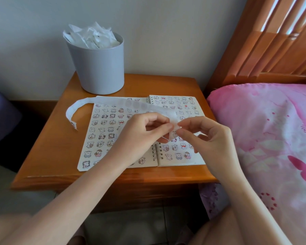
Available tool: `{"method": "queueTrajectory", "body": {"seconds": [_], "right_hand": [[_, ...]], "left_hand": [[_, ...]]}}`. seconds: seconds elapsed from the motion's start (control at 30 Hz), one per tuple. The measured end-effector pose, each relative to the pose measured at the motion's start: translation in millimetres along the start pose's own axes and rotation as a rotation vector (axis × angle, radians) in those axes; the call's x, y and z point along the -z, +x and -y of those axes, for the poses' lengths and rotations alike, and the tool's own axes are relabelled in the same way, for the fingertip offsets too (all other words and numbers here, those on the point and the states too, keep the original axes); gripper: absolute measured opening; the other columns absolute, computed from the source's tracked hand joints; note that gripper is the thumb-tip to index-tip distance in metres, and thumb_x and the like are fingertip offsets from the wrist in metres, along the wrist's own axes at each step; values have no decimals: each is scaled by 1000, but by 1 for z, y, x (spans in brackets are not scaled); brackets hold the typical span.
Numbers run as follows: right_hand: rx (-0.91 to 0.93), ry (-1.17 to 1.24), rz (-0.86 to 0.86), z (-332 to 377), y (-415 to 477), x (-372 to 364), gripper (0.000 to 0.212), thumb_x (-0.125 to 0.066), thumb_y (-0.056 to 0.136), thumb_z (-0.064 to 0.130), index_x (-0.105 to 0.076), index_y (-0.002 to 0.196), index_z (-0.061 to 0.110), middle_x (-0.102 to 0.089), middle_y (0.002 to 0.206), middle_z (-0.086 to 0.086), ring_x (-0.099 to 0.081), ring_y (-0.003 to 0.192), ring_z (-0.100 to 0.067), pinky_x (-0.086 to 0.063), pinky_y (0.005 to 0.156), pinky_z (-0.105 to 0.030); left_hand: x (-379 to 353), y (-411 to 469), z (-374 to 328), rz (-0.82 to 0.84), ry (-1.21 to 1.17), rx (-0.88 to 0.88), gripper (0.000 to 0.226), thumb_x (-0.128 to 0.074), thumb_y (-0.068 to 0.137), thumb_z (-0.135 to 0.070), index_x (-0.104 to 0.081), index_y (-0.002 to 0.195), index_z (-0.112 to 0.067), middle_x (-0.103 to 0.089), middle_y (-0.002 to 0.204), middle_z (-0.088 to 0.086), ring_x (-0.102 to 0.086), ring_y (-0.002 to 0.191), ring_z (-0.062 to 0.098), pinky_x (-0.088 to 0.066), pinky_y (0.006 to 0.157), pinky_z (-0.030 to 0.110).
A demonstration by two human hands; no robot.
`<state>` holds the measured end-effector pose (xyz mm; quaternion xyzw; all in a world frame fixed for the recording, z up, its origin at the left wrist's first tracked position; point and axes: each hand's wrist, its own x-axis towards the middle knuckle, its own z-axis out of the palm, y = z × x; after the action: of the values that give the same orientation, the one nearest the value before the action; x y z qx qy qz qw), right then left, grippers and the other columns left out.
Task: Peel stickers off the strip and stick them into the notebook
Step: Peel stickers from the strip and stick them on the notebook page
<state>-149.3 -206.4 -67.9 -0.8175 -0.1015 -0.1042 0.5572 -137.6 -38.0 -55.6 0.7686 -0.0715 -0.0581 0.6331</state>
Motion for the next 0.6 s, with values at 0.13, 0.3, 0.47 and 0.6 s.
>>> {"method": "queueTrajectory", "body": {"seconds": [0.13,0.3,0.47,0.6], "right_hand": [[9,-3,-11,1,0,0,12,-74,79,17,-71,90,22,-70,81,12,-65,75,-11,-46,54,-18],[11,41,-30,1,0,-2,13,-75,78,13,-68,83,24,-70,80,10,-65,72,-10,-44,55,-17],[20,-3,3,1,-1,-2,9,-73,79,16,-71,85,22,-70,82,13,-65,74,-8,-45,57,-14],[14,-16,-6,-1,-1,-2,9,-73,80,17,-72,87,22,-71,83,12,-65,76,-10,-45,57,-15]], "left_hand": [[1,0,1,10,8,-7,13,-66,84,-21,-71,94,-15,-74,80,1,-71,71,9,-54,67,12],[1,1,3,5,33,-15,14,-64,85,-23,-71,95,-15,-74,80,0,-71,72,8,-55,72,16],[1,0,5,15,95,-38,16,-61,87,-26,-72,91,-16,-73,77,-2,-70,70,6,-55,69,15],[1,0,4,19,69,-36,16,-61,87,-24,-73,91,-14,-74,78,0,-70,70,8,-52,64,11]]}}
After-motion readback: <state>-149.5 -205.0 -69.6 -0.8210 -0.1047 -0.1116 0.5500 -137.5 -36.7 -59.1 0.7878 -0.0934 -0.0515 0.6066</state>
